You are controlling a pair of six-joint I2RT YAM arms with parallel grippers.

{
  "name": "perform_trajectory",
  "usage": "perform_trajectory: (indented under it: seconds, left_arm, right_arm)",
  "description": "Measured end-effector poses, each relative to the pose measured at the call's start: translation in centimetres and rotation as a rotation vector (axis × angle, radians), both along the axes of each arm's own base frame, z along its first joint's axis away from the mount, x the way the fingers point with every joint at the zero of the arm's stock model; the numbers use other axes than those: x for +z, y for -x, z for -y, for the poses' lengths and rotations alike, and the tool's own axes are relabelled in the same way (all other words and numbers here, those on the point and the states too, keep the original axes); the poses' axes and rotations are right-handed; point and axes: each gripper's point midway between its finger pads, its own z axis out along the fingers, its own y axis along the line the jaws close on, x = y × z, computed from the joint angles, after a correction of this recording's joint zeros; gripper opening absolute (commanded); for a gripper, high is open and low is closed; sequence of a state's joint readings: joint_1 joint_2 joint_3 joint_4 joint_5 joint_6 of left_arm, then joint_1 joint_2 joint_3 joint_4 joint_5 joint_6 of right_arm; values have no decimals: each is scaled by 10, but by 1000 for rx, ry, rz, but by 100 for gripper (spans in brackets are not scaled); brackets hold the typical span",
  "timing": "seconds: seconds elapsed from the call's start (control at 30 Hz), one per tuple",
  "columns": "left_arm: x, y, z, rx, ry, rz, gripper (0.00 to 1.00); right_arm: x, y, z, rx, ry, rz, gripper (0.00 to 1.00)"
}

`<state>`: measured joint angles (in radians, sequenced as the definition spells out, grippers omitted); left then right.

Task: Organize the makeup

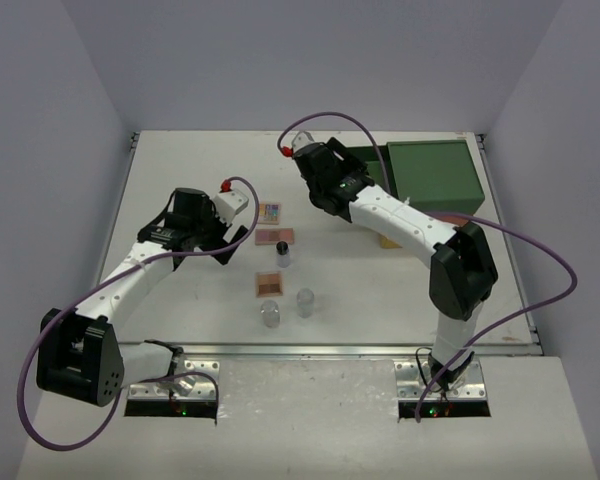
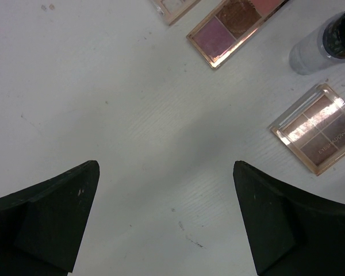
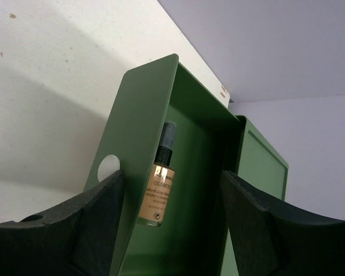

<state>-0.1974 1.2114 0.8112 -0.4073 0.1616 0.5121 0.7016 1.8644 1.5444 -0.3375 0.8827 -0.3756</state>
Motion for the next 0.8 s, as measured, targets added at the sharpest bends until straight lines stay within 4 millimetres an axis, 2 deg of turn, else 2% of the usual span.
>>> perform_trajectory:
  seconds: [0.1, 0.33, 0.67, 0.8]
  left_arm:
    - [0, 0, -1, 3, 0, 0, 100]
    - [0, 0, -1, 2, 5, -1, 100]
    - [0, 0, -1, -2, 6, -1, 100]
    - [0, 0, -1, -4, 8, -1, 100]
  right_arm:
    - [1, -1, 10, -17, -3, 3, 68]
    - [5, -1, 47, -82, -7, 5, 68]
    - [7, -1, 70, -111, 11, 2, 69]
    - [9, 2, 92, -146, 5, 3, 70]
